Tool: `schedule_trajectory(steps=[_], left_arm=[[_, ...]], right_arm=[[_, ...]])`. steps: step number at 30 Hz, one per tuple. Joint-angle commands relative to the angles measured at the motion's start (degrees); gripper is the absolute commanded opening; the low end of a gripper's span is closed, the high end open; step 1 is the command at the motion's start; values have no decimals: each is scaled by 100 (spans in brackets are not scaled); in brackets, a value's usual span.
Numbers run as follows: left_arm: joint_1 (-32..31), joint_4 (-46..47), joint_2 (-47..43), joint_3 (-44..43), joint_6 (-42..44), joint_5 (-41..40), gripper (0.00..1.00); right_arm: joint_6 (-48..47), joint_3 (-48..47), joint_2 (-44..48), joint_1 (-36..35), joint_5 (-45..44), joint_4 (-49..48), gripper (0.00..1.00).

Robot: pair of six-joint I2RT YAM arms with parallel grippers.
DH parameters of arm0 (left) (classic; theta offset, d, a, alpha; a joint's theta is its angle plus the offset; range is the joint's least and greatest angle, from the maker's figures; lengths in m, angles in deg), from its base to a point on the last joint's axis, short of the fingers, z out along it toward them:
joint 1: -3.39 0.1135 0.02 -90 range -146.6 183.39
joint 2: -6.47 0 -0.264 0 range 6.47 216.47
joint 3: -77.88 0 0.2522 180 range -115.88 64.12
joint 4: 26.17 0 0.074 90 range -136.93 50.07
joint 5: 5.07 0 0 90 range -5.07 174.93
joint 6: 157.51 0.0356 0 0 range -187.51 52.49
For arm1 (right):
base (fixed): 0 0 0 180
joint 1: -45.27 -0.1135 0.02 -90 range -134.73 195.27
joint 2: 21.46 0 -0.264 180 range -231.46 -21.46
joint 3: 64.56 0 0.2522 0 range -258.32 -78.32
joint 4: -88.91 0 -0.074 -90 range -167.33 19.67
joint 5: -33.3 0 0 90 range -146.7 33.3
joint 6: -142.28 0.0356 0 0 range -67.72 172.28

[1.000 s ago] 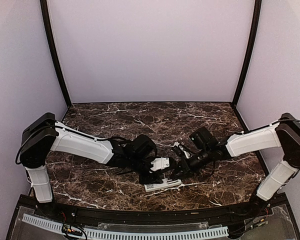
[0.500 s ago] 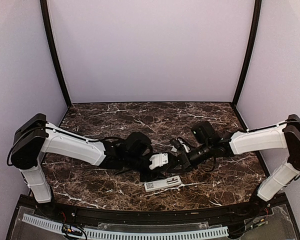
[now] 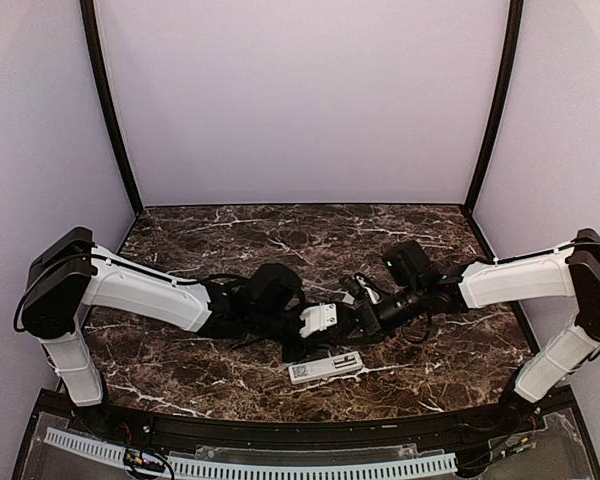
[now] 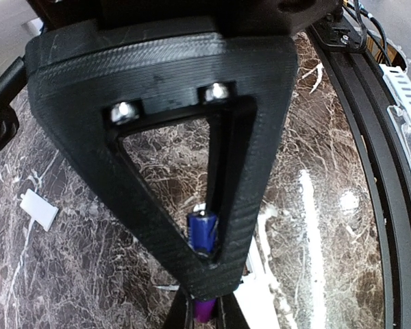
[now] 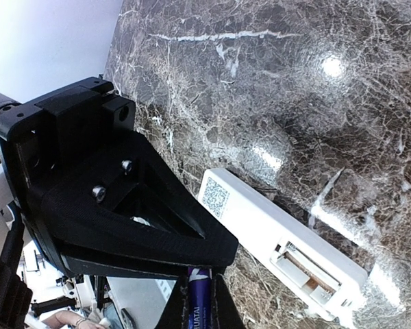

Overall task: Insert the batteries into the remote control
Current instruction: Pass from the right arm to the left

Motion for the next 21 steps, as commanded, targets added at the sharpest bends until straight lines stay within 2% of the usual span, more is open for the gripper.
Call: schedule_trajectory(steps=[1, 3, 7, 13, 21], left_arm=[[-47, -52, -217, 38, -38, 45, 0], [-52, -88, -200, 14, -95, -16, 0], [-47, -214, -183, -26, -193, -36, 0], [-50, -221, -182, 5, -197, -79, 0], [-47, -185, -173, -8, -205, -102, 0]], right_arm=[[-4, -81, 130, 32, 19, -135, 0], [-23, -93, 153, 32, -23, -53, 0], [-105, -64, 421, 209, -102, 233, 22], [-286, 46, 705, 481, 175, 463, 37], [-367, 29, 551, 465, 251, 547, 46]])
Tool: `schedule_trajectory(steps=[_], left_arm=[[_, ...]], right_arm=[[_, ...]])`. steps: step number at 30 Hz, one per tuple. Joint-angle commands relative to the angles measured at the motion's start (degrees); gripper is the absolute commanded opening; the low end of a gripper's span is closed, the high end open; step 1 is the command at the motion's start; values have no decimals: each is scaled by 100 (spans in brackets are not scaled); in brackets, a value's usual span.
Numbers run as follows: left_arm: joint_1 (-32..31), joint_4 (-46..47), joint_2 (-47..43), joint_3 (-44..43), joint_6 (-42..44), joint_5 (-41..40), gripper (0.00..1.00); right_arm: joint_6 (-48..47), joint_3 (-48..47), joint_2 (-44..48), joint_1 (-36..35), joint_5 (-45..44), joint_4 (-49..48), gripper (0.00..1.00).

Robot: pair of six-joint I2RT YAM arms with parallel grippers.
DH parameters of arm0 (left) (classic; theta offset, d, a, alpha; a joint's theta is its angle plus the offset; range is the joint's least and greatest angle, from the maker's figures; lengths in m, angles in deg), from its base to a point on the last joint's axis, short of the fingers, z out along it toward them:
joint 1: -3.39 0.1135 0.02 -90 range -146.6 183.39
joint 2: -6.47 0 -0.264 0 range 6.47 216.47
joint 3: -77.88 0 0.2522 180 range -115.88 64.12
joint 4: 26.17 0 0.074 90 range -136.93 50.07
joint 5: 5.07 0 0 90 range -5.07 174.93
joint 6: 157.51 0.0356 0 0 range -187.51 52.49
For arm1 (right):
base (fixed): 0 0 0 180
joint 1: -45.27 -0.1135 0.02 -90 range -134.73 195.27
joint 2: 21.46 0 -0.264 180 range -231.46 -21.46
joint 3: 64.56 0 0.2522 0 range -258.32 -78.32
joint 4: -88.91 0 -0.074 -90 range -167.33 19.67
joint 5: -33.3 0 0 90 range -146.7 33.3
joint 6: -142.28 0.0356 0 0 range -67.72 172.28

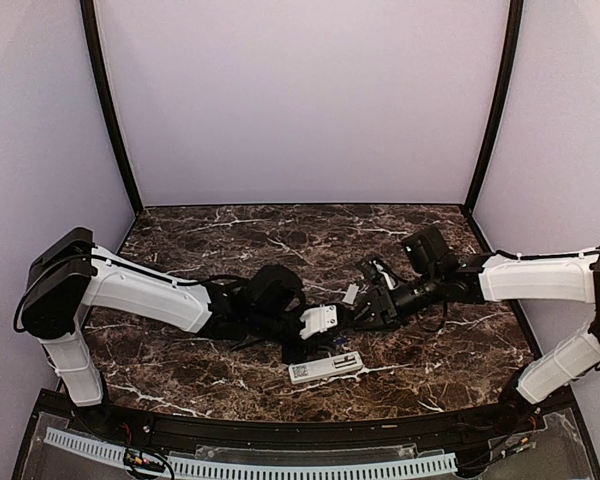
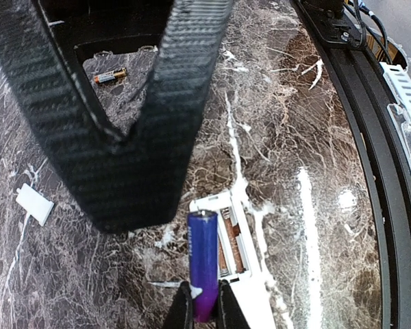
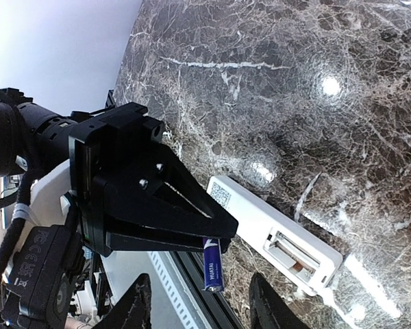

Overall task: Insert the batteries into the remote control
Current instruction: Pass from the right arm to the left, then pass from the left arm to the right

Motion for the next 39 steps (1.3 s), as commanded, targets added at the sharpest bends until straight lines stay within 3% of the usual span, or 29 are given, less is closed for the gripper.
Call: schedule_trajectory(steps=[1, 9, 15, 26, 31, 34, 38, 39], left_arm=[[-23, -108, -173, -12, -64, -37, 0], [-23, -91, -162, -17, -62, -50, 0], [-23, -110, -156, -22, -39, -49, 0], [-28, -117, -155, -33, -29, -78, 0], [-24, -113, -155, -47, -27, -69, 0], [-23, -116, -155, -45, -21, -51, 0], [-23, -180, -147, -39, 0, -18, 0], [-23, -210, -147, -44, 3, -20, 7]], right_arm=[[-50, 57, -137, -30, 167, -19, 46], [126, 129, -451, -168, 392, -408, 38], [193, 180, -467, -184, 477, -535, 23], [120, 143, -612, -250, 548, -473, 19], [91, 106, -606, -247, 556, -431, 12], [69, 96, -583, -255, 511, -396, 1], [75, 72, -586, -251, 521, -362, 0], [72, 70, -591, -250, 513, -342, 0]])
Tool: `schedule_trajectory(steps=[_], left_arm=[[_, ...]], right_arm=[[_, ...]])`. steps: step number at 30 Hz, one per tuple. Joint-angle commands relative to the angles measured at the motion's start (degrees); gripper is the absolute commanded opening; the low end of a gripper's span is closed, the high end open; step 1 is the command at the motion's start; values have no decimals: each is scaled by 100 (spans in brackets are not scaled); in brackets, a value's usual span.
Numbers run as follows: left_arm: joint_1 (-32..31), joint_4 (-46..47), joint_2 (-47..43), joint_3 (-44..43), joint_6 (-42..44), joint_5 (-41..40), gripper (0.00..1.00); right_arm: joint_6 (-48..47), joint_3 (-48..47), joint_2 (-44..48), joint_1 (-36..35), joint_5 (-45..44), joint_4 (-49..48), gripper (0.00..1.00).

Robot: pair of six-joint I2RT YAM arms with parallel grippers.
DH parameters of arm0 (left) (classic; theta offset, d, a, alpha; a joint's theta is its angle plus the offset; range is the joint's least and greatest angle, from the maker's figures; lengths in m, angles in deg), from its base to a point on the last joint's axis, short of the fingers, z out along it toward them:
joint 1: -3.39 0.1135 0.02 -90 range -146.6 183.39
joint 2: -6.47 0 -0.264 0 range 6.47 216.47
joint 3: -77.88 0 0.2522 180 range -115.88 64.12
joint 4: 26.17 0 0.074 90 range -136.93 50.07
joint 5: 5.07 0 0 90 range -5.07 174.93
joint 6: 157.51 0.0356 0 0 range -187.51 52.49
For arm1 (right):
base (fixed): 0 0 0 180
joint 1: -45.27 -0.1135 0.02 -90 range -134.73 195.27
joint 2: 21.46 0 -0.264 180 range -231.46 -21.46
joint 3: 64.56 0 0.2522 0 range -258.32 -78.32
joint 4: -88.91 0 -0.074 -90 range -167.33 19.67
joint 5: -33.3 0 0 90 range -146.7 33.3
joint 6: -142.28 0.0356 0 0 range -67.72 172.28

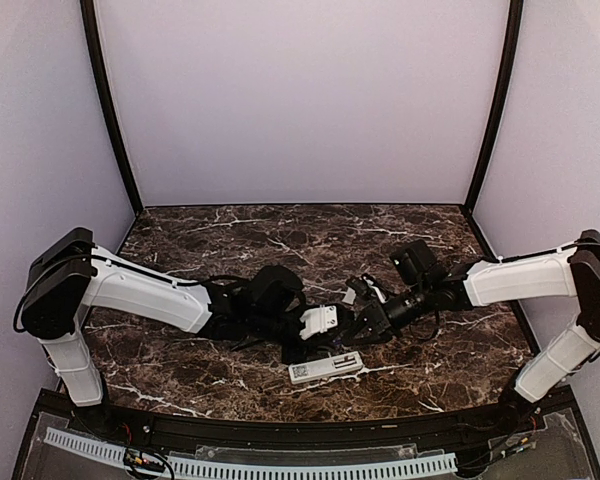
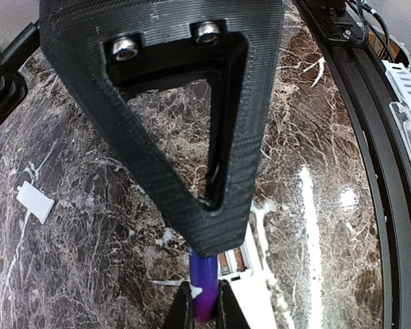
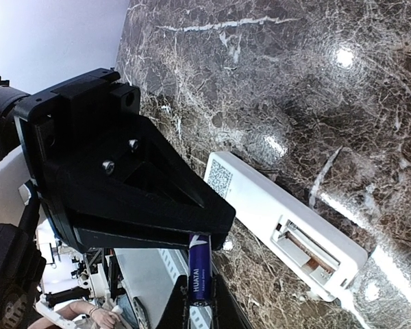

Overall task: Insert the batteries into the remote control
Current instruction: Pass from the left arm to the right, then place the battery in the battery compartment.

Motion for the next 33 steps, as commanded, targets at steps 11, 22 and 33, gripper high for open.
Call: schedule_trajectory(steps=[11, 22, 33], left_arm=[[-21, -1217, -205, 115, 83, 107, 66], [-34, -1351, 174, 7, -9, 151, 72], [-96, -1343, 438, 9, -104, -162, 65]], right_arm=[[-178, -99, -356, 183, -239, 616, 0], [-275, -187, -518, 305, -605, 1036, 0], [-334, -168, -806, 290, -524, 919, 0]])
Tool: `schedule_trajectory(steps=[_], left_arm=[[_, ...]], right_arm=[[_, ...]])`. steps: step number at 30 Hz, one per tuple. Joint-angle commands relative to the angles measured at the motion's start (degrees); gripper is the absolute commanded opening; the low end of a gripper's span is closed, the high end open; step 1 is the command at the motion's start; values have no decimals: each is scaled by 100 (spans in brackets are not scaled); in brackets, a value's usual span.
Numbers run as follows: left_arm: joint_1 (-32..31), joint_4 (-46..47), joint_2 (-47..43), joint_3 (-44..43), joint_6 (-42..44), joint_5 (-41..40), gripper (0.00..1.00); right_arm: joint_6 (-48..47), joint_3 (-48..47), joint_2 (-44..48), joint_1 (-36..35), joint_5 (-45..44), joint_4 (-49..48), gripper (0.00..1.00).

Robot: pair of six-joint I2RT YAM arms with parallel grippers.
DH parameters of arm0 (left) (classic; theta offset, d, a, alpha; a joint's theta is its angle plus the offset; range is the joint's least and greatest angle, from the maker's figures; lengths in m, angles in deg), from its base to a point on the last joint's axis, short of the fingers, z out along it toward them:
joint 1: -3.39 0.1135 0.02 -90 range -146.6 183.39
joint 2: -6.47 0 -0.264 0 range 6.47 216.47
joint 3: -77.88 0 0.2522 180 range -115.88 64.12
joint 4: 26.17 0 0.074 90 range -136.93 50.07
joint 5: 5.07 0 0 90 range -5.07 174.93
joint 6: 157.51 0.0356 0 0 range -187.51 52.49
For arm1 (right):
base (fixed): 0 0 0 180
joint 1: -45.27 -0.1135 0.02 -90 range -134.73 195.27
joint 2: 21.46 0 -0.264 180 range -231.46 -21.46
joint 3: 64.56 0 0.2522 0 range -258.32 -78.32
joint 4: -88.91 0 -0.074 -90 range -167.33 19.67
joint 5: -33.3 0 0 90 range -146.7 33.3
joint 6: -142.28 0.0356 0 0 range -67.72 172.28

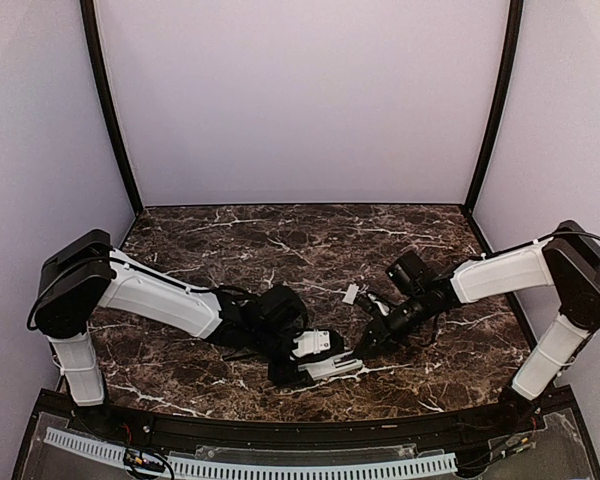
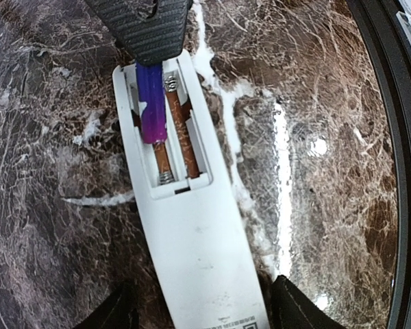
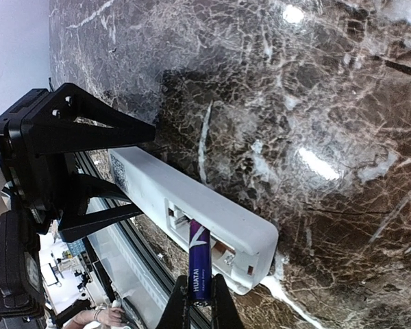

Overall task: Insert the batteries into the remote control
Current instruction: Place the battery in the battery compartment.

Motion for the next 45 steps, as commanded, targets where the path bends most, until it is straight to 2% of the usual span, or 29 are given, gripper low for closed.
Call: schedule_trajectory(steps=[1, 3, 6, 18, 22, 25, 31, 45], left_arm=[[-64, -154, 62, -1, -69, -117, 64], [-81, -175, 90, -7, -71, -129, 59], [-93, -183, 115, 11, -71, -129, 47], [-105, -221, 153, -19, -90, -157, 20], [-109, -267, 159, -38, -195, -222, 12], [-113, -341, 163, -66, -390, -319, 0], [-114, -391, 178, -82, -531, -427, 0], [-114, -407, 232, -99, -541, -442, 0]], right_arm=[[-62, -29, -136, 17, -50, -73, 0], [2, 1, -115, 14, -76, -167, 0], [79, 11, -133, 9, -96, -289, 0], [350, 136, -260, -143, -279, -569, 0], [768, 393, -8, -358, -530, -766, 0], [1268, 754, 288, -518, -846, -1195, 0], [1908, 1205, 566, -639, -1261, -1719, 0], [1668, 842, 58, -685, -1232, -1645, 0]])
